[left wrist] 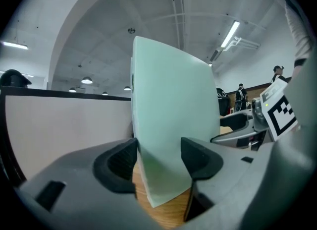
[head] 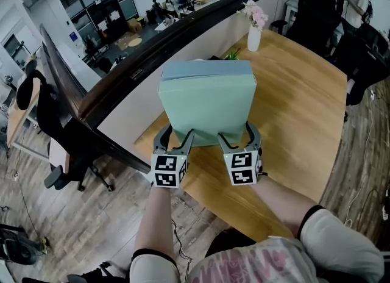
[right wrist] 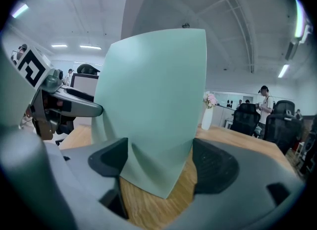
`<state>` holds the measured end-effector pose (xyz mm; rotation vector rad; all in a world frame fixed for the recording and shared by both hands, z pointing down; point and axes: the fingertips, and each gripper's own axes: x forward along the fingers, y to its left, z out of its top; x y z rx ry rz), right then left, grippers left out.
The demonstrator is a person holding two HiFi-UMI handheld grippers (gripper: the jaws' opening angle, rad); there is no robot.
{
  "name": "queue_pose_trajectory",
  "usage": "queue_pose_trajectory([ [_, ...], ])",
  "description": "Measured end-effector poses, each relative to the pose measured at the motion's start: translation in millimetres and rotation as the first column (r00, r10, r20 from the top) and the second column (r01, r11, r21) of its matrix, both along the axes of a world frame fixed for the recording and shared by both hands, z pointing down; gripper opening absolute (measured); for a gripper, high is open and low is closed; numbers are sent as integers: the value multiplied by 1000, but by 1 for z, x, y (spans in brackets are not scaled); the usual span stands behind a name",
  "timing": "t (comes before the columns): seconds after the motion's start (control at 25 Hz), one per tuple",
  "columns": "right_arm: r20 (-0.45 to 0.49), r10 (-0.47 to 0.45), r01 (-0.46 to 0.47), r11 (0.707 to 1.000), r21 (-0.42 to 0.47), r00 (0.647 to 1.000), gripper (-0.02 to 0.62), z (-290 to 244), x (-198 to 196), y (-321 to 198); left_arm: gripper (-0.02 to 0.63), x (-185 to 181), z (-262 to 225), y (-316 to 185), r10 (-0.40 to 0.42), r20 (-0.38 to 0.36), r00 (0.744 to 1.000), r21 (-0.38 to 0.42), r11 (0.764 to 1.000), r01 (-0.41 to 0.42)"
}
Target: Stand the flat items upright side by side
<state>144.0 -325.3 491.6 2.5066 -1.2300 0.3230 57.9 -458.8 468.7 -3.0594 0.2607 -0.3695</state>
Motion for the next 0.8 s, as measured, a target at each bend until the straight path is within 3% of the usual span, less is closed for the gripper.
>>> queue_pose_trajectory([
  [0.6,-47,-12,10,999,-41,999,418,-1,1,3,279,7,-1,-8,8,3,1000,-17,1000,-8],
  [0.8,-35,-12,10,999,-39,999,436,-4,-1,2,278,-2,-8,-20,-41,-33,999,-86,996,38],
])
